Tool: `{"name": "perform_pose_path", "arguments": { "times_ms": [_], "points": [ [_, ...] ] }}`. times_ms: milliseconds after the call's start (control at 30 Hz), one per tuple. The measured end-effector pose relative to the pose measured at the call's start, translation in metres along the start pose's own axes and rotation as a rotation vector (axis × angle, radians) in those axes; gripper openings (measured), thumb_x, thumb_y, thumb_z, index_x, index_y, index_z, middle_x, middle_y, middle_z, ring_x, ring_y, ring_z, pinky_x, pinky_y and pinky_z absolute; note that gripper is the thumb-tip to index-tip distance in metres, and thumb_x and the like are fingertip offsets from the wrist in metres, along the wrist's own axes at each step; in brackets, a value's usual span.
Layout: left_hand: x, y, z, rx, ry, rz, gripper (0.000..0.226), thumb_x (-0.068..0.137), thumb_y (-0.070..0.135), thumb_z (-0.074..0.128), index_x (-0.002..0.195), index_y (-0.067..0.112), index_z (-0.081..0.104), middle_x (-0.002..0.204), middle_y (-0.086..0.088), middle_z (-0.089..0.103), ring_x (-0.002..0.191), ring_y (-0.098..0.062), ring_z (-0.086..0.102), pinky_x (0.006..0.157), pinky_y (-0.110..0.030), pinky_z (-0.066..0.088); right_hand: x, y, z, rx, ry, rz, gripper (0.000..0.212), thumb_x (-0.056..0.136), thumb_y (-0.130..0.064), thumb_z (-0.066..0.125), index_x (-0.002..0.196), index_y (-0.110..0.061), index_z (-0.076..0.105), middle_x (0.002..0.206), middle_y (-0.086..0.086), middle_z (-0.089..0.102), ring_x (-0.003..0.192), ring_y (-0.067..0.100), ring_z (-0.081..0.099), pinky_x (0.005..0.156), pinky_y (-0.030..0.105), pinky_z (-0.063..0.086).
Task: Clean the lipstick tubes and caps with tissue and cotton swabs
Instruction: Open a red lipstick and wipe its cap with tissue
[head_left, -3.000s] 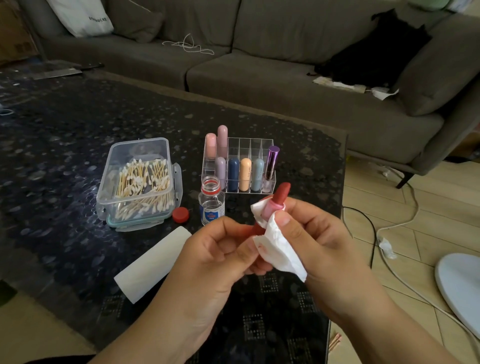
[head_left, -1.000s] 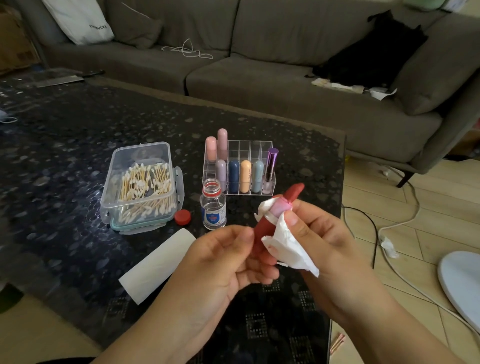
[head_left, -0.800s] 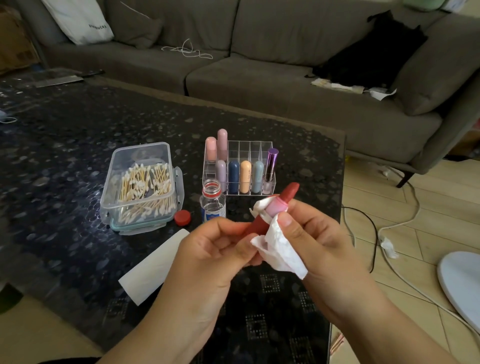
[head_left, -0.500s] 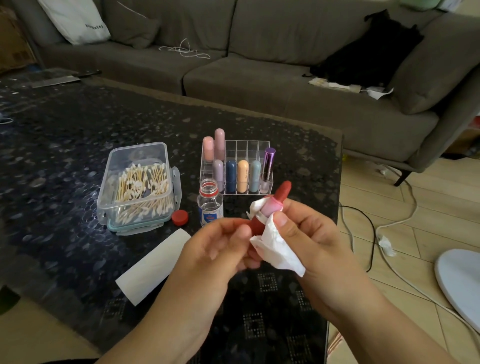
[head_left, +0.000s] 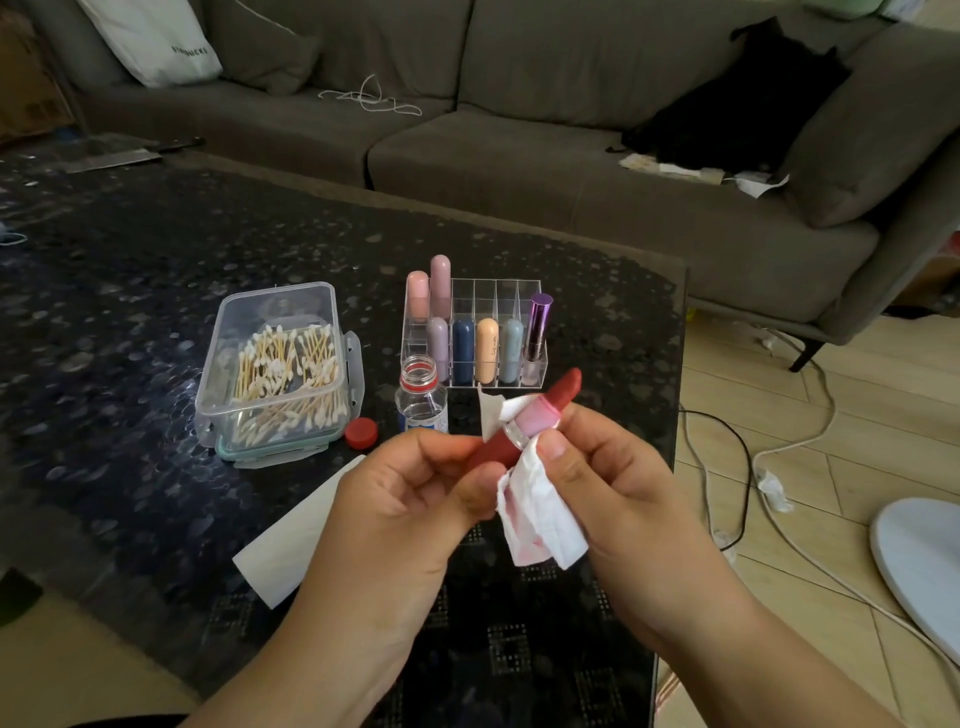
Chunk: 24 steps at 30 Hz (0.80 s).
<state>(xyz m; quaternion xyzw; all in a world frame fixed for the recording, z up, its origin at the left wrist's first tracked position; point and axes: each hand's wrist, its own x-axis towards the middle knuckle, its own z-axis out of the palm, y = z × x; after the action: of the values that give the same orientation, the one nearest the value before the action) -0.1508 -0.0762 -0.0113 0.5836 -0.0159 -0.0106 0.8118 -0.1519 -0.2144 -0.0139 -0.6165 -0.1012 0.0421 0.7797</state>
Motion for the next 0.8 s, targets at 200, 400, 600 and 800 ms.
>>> {"name": "perform_pose_path", "arguments": {
  "times_ms": [200,400,600,800],
  "points": [
    [0.003,-0.006,-0.006,0.123,0.029,0.008,0.024,0.045,0.024,0.078,0.064,0.014,0.066,0.070,-0.009,0.071,0.064,-0.015,0.066,0.058,-0.019,0.053,0.001,-0.004,0.004,0.016,0.013,0.041,0.023,0.088,-0.023,0.050,0.100,-0.023,0.070,0.088,-0.003,0.074,0.082,0.007,0.070,0.071,0.018,0.052],
    [0.004,-0.012,-0.008,0.234,0.028,0.019,0.023,0.061,0.013,0.078,0.073,0.005,0.060,0.065,-0.004,0.069,0.059,-0.008,0.062,0.057,-0.017,0.049,0.002,0.007,0.012,-0.001,0.181,0.074,0.026,0.080,-0.030,0.054,0.091,-0.014,0.070,0.081,0.003,0.075,0.074,0.011,0.070,0.065,0.019,0.053],
    [0.003,-0.019,-0.008,0.231,-0.054,-0.014,0.022,0.061,0.027,0.071,0.082,0.022,0.071,0.082,-0.004,0.073,0.076,-0.013,0.069,0.066,-0.018,0.051,0.005,0.009,0.012,-0.200,0.301,0.105,0.019,0.091,-0.020,0.057,0.078,-0.014,0.069,0.072,0.003,0.073,0.062,0.010,0.064,0.062,0.023,0.053],
    [0.009,-0.022,-0.020,0.407,0.021,-0.031,0.017,0.084,0.008,0.064,0.090,0.023,0.069,0.078,0.003,0.074,0.074,-0.010,0.070,0.065,-0.019,0.052,0.016,0.006,-0.018,-0.777,0.312,0.148,0.014,0.094,-0.031,0.055,0.083,-0.031,0.064,0.076,-0.002,0.066,0.070,0.009,0.060,0.056,0.019,0.047]
  ]
}}
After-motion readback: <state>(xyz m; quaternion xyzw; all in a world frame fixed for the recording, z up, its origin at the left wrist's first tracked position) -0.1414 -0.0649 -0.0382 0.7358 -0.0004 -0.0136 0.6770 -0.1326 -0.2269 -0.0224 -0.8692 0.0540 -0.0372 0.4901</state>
